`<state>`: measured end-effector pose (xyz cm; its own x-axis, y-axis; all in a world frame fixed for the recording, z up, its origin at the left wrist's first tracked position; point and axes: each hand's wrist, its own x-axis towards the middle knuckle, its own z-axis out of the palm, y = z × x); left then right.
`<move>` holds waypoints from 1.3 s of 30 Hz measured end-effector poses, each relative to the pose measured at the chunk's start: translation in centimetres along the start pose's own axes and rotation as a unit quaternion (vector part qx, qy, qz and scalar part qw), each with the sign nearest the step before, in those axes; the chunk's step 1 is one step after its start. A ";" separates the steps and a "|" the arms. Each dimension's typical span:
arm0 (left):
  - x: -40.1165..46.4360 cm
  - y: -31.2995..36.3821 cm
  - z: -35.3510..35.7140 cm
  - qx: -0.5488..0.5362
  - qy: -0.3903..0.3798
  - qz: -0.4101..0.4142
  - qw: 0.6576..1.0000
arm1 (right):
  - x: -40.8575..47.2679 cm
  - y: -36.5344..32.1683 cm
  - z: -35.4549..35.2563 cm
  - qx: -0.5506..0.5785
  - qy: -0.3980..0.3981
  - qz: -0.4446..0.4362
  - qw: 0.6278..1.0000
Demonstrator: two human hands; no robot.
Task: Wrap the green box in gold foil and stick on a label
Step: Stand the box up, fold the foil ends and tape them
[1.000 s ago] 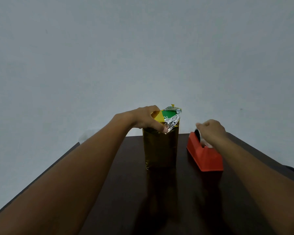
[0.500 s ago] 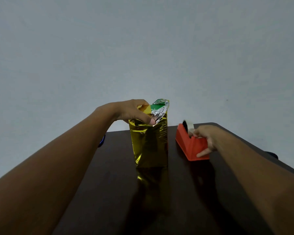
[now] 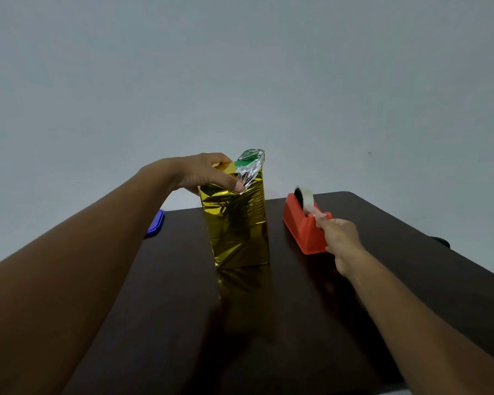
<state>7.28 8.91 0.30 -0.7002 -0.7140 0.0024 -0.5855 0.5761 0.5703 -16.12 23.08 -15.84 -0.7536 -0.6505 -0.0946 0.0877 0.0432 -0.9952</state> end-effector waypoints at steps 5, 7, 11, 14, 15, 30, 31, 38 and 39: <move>0.1 0.0 0.0 0.006 0.005 -0.004 1.000 | -0.1 0.8 0.4 0.010 0.019 -0.041 0.999; -0.1 0.1 0.0 0.009 0.008 0.000 1.000 | 0.2 0.9 0.4 0.003 0.021 -0.040 0.999; -0.3 0.2 0.1 0.011 0.005 0.002 1.000 | 0.3 1.4 0.4 -0.014 0.033 -0.042 0.998; -0.4 0.3 0.1 0.014 0.004 0.007 1.000 | -0.2 1.7 0.0 -0.038 0.052 -0.045 0.997; -0.4 0.3 0.1 0.013 0.003 0.007 1.000 | -0.5 1.7 -0.1 -0.049 0.073 -0.056 0.995; -0.9 -0.2 0.2 -0.026 0.006 0.005 1.000 | -6.0 -16.7 6.7 -0.203 -0.195 -0.445 0.850; -0.9 -0.2 0.2 -0.026 0.005 0.005 1.000 | -6.5 -18.1 7.2 -0.262 -0.245 -0.418 0.834; -0.8 -0.4 0.3 -0.041 -0.017 0.017 0.999 | -7.3 -21.4 10.6 -0.538 -0.284 -0.294 0.737; -0.8 -0.4 0.4 -0.043 -0.017 0.017 0.999 | -7.3 -21.2 10.9 -0.549 -0.271 -0.294 0.734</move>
<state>7.94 9.39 -0.23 -0.7327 -0.6805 -0.0040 -0.5255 0.5621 0.6387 -5.40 18.65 6.20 -0.0540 -0.9948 0.0861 -0.9511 0.0250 -0.3079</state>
